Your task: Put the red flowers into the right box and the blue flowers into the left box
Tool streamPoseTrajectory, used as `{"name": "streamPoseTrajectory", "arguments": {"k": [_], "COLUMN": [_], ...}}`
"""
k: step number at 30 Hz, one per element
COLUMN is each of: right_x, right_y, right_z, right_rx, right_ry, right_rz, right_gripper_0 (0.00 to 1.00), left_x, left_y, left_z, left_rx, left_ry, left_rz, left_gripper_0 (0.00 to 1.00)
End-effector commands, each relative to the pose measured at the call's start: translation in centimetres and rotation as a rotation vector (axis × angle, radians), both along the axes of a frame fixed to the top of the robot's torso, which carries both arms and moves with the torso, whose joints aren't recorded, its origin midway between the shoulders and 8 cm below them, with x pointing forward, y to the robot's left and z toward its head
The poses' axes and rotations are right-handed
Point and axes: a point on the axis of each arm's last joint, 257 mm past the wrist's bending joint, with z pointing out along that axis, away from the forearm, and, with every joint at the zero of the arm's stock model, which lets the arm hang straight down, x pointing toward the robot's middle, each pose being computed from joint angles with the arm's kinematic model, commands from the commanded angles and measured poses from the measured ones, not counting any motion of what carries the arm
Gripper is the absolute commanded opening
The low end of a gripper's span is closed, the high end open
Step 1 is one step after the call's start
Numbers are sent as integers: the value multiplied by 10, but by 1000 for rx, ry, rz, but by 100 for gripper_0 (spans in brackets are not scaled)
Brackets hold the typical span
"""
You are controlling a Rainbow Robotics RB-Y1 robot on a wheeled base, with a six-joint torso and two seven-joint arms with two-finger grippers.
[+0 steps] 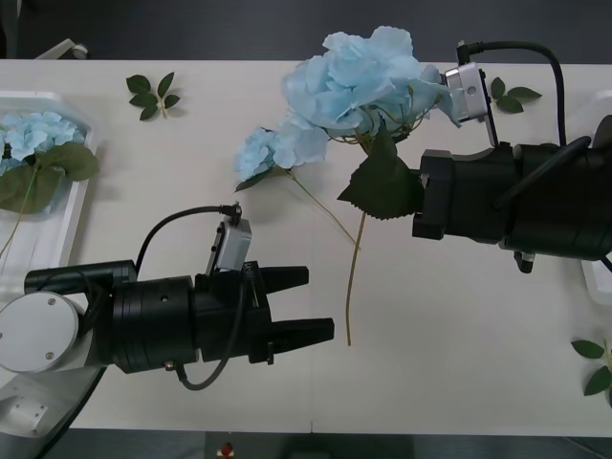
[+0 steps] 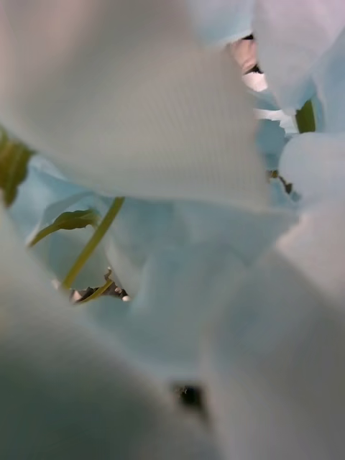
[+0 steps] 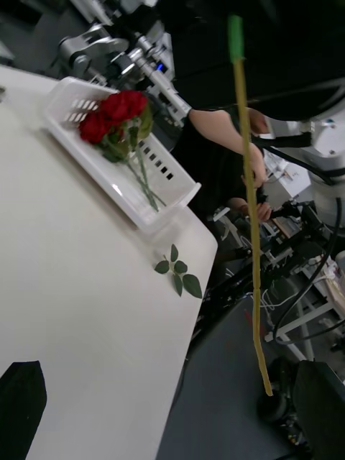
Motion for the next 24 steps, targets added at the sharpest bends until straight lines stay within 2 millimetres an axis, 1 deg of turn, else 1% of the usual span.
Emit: {"name": "streamPoseTrajectory", "arguments": {"k": [1, 6, 9, 13, 17, 19, 20, 22, 24], "right_x": [-12, -16, -19, -21, -21, -22, -22, -22, -22], "right_y": [13, 19, 22, 23, 24, 25, 25, 25, 25], "right_z": [12, 10, 8, 6, 6, 7, 7, 7, 7], "right_rx": [11, 16, 17, 11, 12, 17, 17, 19, 16], "right_ry": [-87, -85, -83, -89, -93, -92, -94, -94, -97], "right_rz": [44, 62, 71, 78, 81, 84, 83, 83, 83], "right_gripper_0": [0, 0, 0, 0, 0, 0, 0, 0, 0], "left_x": [-3, -6, -6, -7, -6, -5, -5, -5, -3], "left_y": [-10, -21, -26, -37, -43, -45, -46, -48, -50], "left_z": [3, 8, 14, 25, 30, 32, 34, 36, 40], "left_rx": [-71, -118, -140, -180, -196, -199, -205, -208, -215], "left_ry": [-72, -122, -122, -125, -126, -131, -130, -133, -141], "left_rz": [-15, -25, -28, -34, -28, -28, -26, -28, -27], "left_gripper_0": [100, 100, 100, 100, 100, 94, 90, 85, 70]}}
